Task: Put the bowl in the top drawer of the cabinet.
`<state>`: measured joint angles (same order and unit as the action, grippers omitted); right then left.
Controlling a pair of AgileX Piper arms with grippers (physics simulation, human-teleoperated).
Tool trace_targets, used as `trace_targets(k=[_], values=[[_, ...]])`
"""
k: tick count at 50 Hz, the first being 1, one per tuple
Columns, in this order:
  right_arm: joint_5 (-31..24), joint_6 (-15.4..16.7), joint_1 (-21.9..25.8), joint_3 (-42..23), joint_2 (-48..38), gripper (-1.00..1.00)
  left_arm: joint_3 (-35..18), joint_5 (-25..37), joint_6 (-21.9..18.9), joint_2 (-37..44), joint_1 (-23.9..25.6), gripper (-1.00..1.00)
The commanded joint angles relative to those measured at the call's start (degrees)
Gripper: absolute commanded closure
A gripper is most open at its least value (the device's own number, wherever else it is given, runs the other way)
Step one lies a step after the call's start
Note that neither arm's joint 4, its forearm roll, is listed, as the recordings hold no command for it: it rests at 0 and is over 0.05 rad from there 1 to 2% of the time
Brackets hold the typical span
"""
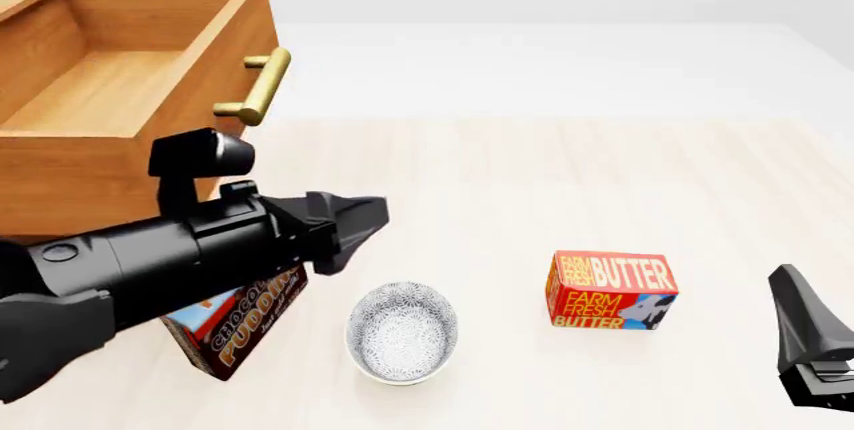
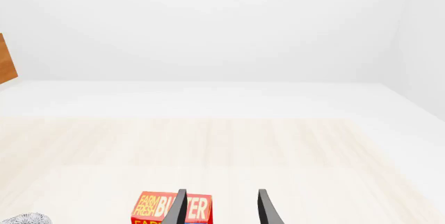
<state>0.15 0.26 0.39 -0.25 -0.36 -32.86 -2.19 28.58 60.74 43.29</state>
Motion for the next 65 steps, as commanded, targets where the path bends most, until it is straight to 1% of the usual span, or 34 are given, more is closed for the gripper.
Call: trace_targets(k=[1, 15, 19, 30, 41, 48, 55, 65], values=[[0.00, 0.00, 0.00, 0.00, 0.00, -1.00, 2.14, -2.51, 1.61, 2.00, -1.44, -1.00], [0.00, -0.01, 0.00, 0.00, 0.00, -1.00, 4.44, -5.55, 4.10, 5.26, -3.94, -1.00], [0.00, -0.02, 0.01, 0.00, 0.01, -1.00, 5.23, -6.50, 5.07, 6.11, -4.04, -1.00], [0.00, 0.00, 0.00, 0.00, 0.00, -1.00, 5.47, -7.52, 5.77, 7.49, -3.63, -1.00], [0.00, 0.00, -0.01, 0.00, 0.00, -1.00, 6.26, -9.96, 7.33, 10.39, -3.37, -1.00], [0.00, 0.00, 0.01, 0.00, -0.01, -1.00, 6.72, -11.30, 7.25, 11.97, -2.92, -1.00], [0.00, -0.01, 0.00, 0.00, -0.01, -1.00, 6.99, -12.40, 8.06, 13.23, -2.48, -1.00], [0.00, 0.00, 0.00, 0.00, 0.00, -1.00, 7.65, -13.95, 8.48, 15.05, -3.00, -1.00]])
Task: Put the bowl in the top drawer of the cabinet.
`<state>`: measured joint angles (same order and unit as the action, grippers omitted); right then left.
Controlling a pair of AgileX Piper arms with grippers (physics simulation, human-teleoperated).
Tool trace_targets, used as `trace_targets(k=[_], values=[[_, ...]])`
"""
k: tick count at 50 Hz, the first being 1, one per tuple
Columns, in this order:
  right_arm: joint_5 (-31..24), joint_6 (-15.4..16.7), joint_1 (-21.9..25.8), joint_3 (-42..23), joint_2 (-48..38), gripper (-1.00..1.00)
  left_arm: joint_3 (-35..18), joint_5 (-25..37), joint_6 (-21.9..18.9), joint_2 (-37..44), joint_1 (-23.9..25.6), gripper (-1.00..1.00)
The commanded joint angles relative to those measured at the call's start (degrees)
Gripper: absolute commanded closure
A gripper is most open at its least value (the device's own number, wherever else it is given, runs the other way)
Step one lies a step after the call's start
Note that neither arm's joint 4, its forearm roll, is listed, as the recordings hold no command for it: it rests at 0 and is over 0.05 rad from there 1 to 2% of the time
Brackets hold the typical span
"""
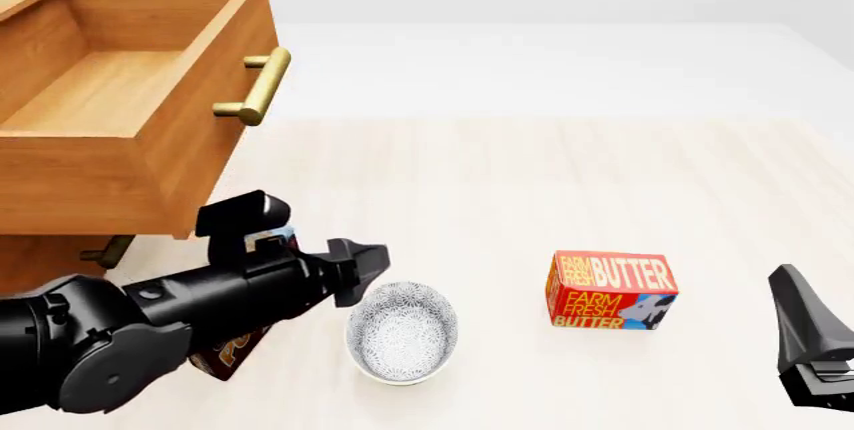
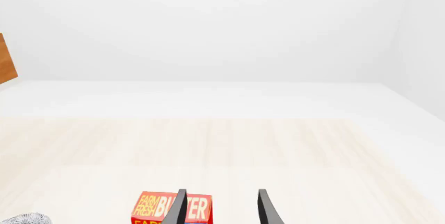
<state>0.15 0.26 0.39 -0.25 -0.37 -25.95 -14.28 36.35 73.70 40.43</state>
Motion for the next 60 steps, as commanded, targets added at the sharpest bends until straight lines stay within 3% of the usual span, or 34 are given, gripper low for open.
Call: trace_targets(k=[1, 60], values=[[0.00, 0.01, 0.00, 0.00, -0.01, -1.00, 0.87, -2.13, 0.71, 2.49, -0.37, -1.00], [0.00, 0.00, 0.01, 0.00, 0.00, -1.00, 2.10, -13.86, 6.49, 19.59, -0.24, -1.00]])
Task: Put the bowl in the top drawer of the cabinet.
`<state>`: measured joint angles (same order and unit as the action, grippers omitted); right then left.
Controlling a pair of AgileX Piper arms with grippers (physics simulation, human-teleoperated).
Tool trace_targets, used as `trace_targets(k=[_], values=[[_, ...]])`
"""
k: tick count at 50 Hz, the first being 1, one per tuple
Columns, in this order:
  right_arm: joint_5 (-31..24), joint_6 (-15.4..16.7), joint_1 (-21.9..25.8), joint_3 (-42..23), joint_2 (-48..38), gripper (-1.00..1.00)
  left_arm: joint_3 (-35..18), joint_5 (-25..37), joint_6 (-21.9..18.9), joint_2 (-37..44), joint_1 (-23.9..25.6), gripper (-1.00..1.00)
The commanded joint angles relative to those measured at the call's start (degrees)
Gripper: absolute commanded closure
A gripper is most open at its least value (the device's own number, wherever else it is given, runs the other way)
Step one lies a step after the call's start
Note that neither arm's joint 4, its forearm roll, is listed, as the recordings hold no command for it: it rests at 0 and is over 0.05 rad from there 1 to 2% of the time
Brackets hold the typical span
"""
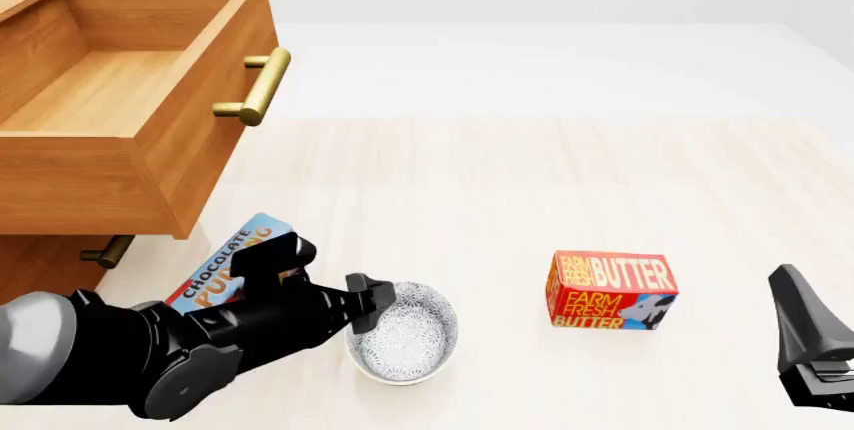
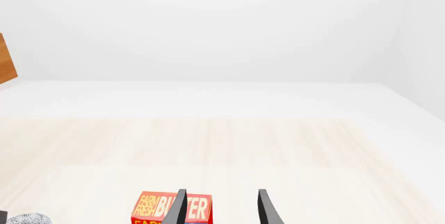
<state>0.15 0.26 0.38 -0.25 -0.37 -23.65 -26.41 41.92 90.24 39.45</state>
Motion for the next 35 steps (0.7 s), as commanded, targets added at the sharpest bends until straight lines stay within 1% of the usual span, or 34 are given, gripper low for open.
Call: trace_targets(k=[1, 29, 32, 33, 34, 35], values=[[0.00, 0.01, -0.01, 0.00, 0.00, -1.00, -0.26, -1.77, 0.93, 3.26, 0.85, -1.00], [0.00, 0.00, 0.00, 0.00, -0.01, -1.00, -0.83, -3.83, 2.14, 8.12, 2.76, -1.00], [0.00, 0.00, 0.00, 0.00, 0.00, -1.00, -1.05, -3.39, 1.22, 8.14, 2.30, -1.00], [0.00, 0.01, 0.01, 0.00, 0.00, -1.00, -1.23, -2.87, -0.20, 7.15, 1.81, -1.00], [0.00, 0.00, 0.01, 0.00, 0.00, -1.00, -1.12, -3.05, 0.19, 7.18, 1.81, -1.00], [0.00, 0.00, 0.02, 0.00, 0.00, -1.00, -0.87, -3.27, 0.22, 5.95, 1.87, 1.00]])
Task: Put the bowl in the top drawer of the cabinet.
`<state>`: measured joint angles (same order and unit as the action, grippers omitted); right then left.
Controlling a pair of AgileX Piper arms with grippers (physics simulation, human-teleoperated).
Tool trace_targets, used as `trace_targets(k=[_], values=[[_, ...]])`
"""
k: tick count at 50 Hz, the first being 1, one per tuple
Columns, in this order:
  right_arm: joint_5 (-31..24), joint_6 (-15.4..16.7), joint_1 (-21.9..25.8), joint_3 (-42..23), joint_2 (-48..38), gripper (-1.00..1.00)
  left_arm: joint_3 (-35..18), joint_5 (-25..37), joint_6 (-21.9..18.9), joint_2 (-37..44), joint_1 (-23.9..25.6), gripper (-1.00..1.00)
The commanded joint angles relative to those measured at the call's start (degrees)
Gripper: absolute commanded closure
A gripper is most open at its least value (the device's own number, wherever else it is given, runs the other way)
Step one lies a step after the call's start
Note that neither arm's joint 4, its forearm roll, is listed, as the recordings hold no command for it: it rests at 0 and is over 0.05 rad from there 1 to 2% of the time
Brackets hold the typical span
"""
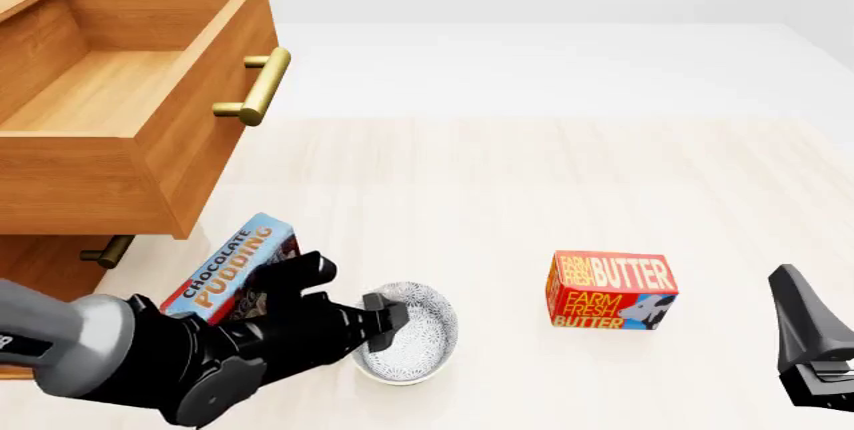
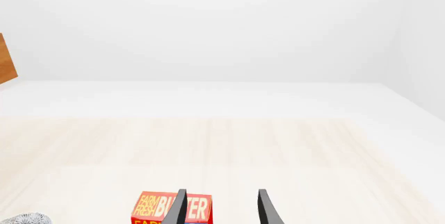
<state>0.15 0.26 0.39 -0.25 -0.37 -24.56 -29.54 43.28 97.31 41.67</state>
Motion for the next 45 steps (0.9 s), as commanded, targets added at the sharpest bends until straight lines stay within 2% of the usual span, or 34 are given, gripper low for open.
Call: trace_targets(k=[1, 9, 13, 20, 21, 23, 33, 39, 45], values=[[0.00, -0.01, -0.02, 0.00, 0.01, -1.00, -0.21, 0.71, -2.51, -2.69, -0.50, 1.00], [0.00, -0.01, 0.00, 0.00, 0.00, -1.00, -0.67, 3.24, -4.20, -6.74, 0.07, 1.00], [0.00, 0.00, 0.01, 0.00, 0.00, -1.00, -1.46, 5.45, -7.06, -9.15, -0.28, 1.00], [0.00, 0.00, 0.00, 0.00, 0.01, -1.00, -1.89, 7.31, -8.36, -11.42, -0.18, 1.00], [0.00, 0.00, 0.01, 0.00, 0.00, -1.00, -2.32, 8.23, -10.04, -12.39, -0.33, 1.00], [0.00, 0.00, -0.01, 0.00, 0.01, -1.00, -2.31, 8.41, -9.63, -12.52, -0.22, 1.00], [0.00, 0.00, -0.01, 0.00, 0.00, -1.00, -3.05, 10.40, -12.63, -14.39, -0.39, 1.00], [0.00, 0.00, 0.00, 0.00, 0.01, -1.00, -4.08, 12.44, -16.70, -16.30, -0.12, 1.00], [0.00, 0.01, -0.01, 0.00, 0.00, -1.00, -4.33, 13.44, -18.44, -17.34, -0.01, 1.00]])
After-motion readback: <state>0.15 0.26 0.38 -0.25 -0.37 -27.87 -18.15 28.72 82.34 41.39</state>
